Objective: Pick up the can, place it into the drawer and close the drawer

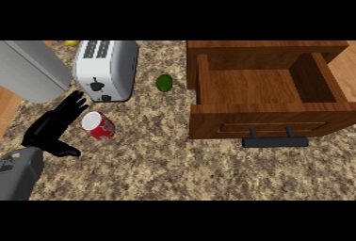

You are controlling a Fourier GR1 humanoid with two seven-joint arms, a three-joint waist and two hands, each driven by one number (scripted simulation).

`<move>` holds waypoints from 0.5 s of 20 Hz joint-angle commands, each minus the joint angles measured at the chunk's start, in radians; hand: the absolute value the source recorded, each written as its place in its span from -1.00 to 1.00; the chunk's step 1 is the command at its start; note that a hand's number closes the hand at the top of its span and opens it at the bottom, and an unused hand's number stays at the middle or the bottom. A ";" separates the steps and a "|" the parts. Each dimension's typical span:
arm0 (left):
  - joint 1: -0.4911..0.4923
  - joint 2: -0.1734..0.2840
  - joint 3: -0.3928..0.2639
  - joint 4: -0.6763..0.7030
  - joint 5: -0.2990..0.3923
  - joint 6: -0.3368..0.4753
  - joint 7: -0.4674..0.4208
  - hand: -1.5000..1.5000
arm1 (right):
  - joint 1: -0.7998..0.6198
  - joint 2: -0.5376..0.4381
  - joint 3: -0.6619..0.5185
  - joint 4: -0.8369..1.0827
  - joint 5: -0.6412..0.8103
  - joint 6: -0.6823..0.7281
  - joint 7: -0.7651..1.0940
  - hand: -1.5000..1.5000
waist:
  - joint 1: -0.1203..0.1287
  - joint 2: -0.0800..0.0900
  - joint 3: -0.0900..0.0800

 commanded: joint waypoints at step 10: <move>-0.135 -0.029 -0.010 0.344 -0.110 0.021 -0.193 -1.00 | -0.088 -0.045 -0.045 0.079 -0.009 0.016 0.017 -1.00 | -0.007 0.005 -0.001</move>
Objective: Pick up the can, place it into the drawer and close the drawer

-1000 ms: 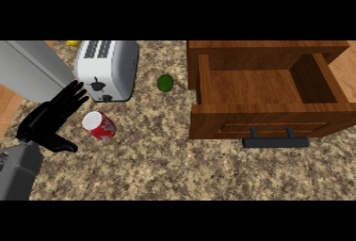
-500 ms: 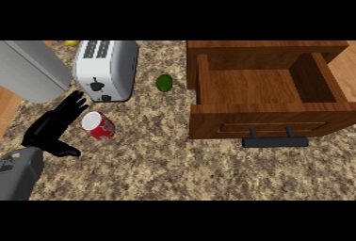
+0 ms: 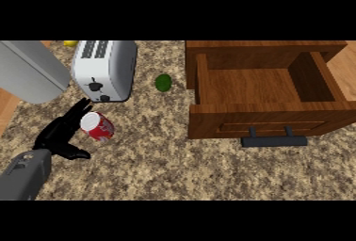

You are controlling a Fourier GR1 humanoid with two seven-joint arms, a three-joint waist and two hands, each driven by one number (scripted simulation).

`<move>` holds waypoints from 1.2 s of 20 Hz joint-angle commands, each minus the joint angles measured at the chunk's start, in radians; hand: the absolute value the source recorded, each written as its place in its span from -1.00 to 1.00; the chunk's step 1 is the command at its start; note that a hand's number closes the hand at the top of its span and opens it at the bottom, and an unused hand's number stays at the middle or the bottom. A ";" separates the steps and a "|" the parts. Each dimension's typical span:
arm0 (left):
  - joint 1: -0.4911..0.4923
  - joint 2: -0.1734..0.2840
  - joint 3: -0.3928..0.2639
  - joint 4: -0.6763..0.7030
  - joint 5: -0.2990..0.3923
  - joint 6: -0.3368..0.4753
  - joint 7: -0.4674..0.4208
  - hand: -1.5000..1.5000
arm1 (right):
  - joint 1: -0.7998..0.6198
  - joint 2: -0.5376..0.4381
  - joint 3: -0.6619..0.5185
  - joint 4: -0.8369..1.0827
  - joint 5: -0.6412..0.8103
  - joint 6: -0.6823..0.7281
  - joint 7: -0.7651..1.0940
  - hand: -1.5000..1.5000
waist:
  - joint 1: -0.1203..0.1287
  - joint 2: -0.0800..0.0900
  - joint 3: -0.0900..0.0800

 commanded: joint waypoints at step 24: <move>-0.095 -0.122 0.018 0.082 0.021 -0.219 -0.037 1.00 | 0.058 0.057 -0.025 -0.058 -0.060 0.064 0.041 -1.00 | -0.002 -0.002 0.000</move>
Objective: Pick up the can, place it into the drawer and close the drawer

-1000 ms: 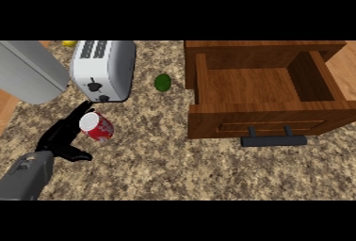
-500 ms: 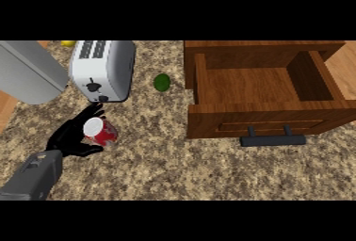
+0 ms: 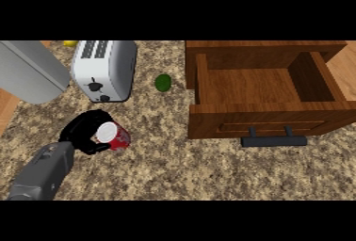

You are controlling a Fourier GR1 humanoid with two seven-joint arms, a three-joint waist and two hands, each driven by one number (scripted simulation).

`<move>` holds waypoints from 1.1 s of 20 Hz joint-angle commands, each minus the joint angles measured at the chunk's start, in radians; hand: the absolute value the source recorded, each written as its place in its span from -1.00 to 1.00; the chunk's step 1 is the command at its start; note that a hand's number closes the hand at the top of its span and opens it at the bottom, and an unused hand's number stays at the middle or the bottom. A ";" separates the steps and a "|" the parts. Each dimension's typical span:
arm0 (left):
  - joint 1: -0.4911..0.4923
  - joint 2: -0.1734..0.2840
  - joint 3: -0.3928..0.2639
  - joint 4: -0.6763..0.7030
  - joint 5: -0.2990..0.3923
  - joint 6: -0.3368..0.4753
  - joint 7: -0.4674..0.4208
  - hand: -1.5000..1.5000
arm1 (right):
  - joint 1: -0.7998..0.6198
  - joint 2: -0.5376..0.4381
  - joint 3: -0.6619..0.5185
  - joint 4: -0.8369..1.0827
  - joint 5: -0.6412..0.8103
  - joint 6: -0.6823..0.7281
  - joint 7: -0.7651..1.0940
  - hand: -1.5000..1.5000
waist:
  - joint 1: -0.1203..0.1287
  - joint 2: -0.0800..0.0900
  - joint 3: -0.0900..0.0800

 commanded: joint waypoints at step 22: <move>0.111 -0.302 -0.037 -0.694 0.237 0.625 0.155 1.00 | 0.051 -0.004 -0.052 -0.050 -0.079 -0.034 0.051 -1.00 | 0.044 -0.021 0.004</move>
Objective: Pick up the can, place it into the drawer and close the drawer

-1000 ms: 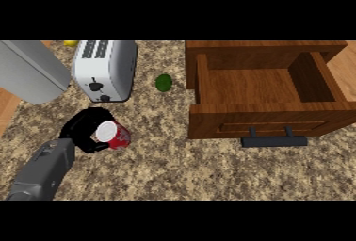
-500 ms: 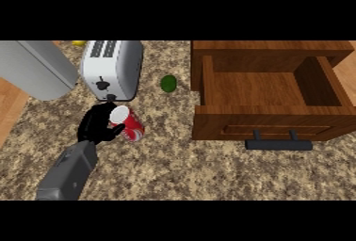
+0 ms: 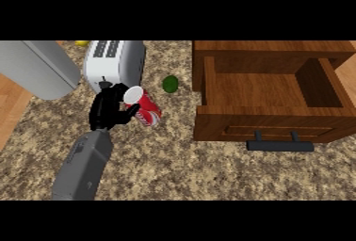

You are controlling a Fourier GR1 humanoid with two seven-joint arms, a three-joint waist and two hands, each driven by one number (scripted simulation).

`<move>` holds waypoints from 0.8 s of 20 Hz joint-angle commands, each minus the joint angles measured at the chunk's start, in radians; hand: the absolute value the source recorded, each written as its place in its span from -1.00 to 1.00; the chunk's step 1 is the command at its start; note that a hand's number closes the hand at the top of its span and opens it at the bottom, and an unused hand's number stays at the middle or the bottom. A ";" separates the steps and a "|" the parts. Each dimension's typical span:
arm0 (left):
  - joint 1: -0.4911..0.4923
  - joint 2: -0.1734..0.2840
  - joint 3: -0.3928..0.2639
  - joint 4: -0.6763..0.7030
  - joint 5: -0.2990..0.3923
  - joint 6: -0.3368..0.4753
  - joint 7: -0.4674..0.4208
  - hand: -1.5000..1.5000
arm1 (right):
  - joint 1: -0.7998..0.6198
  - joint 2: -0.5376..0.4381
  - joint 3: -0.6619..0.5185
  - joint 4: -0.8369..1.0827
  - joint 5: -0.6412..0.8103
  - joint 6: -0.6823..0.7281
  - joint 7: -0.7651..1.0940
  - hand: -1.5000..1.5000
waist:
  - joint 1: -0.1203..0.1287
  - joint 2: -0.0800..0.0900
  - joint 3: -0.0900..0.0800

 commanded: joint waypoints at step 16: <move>-0.091 -0.026 -0.347 -0.680 -0.011 0.521 0.569 1.00 | -0.010 0.017 0.044 0.013 0.036 -0.001 -0.030 -1.00 | -0.026 0.013 -0.002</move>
